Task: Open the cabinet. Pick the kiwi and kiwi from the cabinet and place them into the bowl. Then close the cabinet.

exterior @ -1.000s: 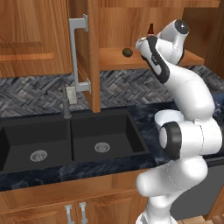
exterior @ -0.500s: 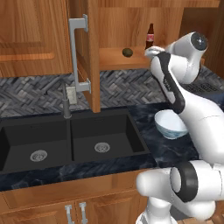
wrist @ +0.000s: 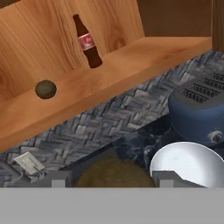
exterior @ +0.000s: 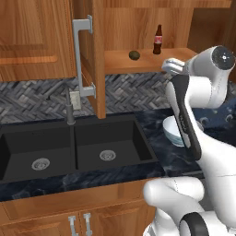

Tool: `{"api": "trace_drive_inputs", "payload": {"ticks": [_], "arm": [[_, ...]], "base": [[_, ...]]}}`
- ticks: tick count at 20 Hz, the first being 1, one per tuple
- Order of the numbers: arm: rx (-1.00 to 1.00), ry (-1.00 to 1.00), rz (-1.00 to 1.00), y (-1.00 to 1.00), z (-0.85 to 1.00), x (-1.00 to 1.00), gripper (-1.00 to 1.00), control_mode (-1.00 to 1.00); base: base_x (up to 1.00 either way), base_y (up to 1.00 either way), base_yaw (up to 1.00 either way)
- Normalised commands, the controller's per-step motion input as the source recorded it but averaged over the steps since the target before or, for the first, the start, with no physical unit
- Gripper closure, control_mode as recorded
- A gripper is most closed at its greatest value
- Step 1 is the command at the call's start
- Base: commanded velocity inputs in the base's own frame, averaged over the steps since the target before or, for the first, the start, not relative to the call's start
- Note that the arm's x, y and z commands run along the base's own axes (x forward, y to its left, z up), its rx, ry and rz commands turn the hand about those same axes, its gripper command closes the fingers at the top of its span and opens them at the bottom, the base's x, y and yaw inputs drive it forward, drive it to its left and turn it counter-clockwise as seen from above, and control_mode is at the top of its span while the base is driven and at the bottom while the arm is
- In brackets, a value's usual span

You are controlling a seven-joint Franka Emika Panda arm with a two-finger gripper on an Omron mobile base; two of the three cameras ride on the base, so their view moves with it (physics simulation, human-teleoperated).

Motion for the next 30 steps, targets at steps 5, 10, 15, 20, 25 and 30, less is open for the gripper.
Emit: {"api": "trace_drive_inputs", "payload": {"ticks": [5, 10, 15, 20, 25, 30], "arm": [[0.0, 0.06, -0.04, -0.24, -0.24, -0.51, 1.0, -1.0], [0.0, 0.14, -0.01, -0.42, -0.24, -0.07, 1.0, -1.0], [0.0, 0.1, 0.02, -0.37, -0.1, 0.08, 1.0, -1.0], [0.0, 0.16, 0.0, -0.24, -0.29, 0.2, 1.0, -1.0], [0.0, 0.23, 0.0, -0.15, -0.5, 0.14, 1.0, -1.0], [0.0, 0.18, 0.0, -0.1, -0.55, 0.14, 1.0, -1.0]], "base": [[0.0, 0.0, 0.0], [0.0, 0.0, 0.0], [0.0, 0.0, 0.0], [0.0, 0.0, 0.0], [0.0, 0.0, 0.0], [0.0, 0.0, 0.0]]}}
